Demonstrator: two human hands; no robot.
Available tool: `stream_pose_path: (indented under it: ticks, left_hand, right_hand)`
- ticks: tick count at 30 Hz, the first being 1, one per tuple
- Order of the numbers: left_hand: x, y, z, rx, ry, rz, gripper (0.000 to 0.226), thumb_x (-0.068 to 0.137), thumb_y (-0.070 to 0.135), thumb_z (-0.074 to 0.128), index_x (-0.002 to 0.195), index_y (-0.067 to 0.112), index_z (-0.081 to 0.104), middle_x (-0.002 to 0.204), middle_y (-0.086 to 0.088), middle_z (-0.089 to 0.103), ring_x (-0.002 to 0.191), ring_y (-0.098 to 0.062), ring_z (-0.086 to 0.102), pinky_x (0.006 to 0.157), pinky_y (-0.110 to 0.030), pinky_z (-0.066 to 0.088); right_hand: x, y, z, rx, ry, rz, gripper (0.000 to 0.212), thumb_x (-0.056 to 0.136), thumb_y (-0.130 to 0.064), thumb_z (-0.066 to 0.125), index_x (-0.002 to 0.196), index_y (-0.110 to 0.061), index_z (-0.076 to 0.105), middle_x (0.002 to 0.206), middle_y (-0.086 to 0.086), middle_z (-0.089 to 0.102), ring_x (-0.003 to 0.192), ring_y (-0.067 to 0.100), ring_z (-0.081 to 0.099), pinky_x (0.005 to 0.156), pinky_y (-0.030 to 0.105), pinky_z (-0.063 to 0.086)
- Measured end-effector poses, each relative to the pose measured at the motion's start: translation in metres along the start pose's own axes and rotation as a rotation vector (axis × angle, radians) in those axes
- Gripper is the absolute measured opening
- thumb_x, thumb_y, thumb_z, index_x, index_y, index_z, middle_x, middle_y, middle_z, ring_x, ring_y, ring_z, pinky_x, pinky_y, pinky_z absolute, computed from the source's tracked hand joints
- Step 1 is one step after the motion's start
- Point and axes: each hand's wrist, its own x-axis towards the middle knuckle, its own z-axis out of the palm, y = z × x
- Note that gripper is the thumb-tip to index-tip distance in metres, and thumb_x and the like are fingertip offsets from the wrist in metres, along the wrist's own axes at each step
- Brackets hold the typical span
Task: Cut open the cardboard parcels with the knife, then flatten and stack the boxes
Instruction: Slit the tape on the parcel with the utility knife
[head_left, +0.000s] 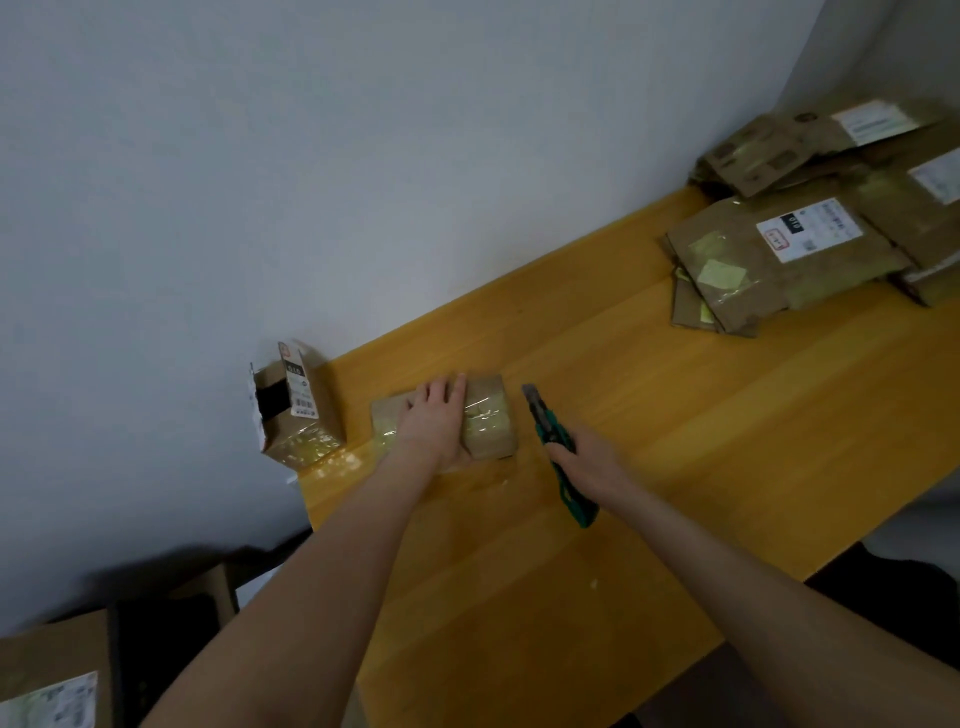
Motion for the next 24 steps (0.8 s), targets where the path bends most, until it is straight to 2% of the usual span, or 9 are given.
stream_pose_path:
  ticks: [3,5,9,15,21,24]
  left_hand:
    - [-0.001,0.000,0.000,-0.022,0.005,0.000,0.123,0.067,0.049,0.081,0.154,0.018,0.001,0.155,-0.009,0.016,0.143,-0.032,0.019,0.115,-0.047,0.026]
    - [-0.001,0.000,0.000,-0.028,0.010,0.000,0.123,0.066,0.049,0.082,0.154,0.018,0.001,0.155,-0.009,0.017,0.143,-0.032,0.019,0.116,-0.046,0.026]
    - [0.000,0.001,0.000,-0.039,0.007,0.000,0.124,0.066,0.047,0.083,0.154,0.019,0.000,0.154,-0.008,0.017,0.142,-0.031,0.019,0.116,-0.046,0.025]
    - [-0.001,0.004,0.001,-0.053,0.001,-0.016,0.125,0.065,0.042,0.085,0.154,0.018,0.000,0.154,-0.008,0.016,0.143,-0.031,0.017,0.116,-0.047,0.025]
    - [-0.001,0.004,0.002,-0.051,-0.006,-0.026,0.126,0.065,0.042,0.085,0.154,0.018,-0.002,0.155,-0.010,0.016,0.144,-0.032,0.015,0.116,-0.051,0.024]
    - [0.000,0.004,0.003,-0.050,-0.011,-0.027,0.126,0.066,0.043,0.084,0.154,0.017,-0.002,0.155,-0.010,0.015,0.144,-0.031,0.014,0.117,-0.051,0.023]
  right_hand:
    - [-0.006,0.008,-0.002,-0.105,0.010,-0.074,0.039,0.099,-0.037,0.045,0.136,-0.025,0.046,0.101,0.003,0.062,0.087,0.021,0.061,0.072,0.038,0.054]
    - [-0.006,0.008,-0.004,-0.119,0.016,-0.102,0.044,0.099,-0.039,0.044,0.142,-0.030,0.042,0.098,0.001,0.063,0.082,0.019,0.062,0.068,0.037,0.054]
    - [0.000,0.005,-0.010,-0.221,0.019,-0.153,0.039,0.097,-0.038,0.044,0.136,-0.035,0.047,0.081,-0.003,0.060,0.071,0.017,0.059,0.060,0.035,0.052]
    - [0.005,0.003,-0.017,-0.259,0.023,-0.140,0.052,0.097,-0.041,0.046,0.147,-0.039,0.034,0.093,-0.003,0.064,0.079,0.017,0.062,0.063,0.034,0.054]
    - [0.006,0.005,-0.027,-0.310,-0.052,-0.177,0.054,0.098,-0.038,0.048,0.149,-0.037,0.030,0.102,-0.003,0.061,0.079,0.014,0.056,0.062,0.030,0.047]
    - [0.005,0.007,-0.030,-0.334,-0.076,-0.182,0.055,0.098,-0.035,0.049,0.149,-0.036,0.029,0.094,-0.004,0.058,0.074,0.014,0.055,0.060,0.030,0.046]
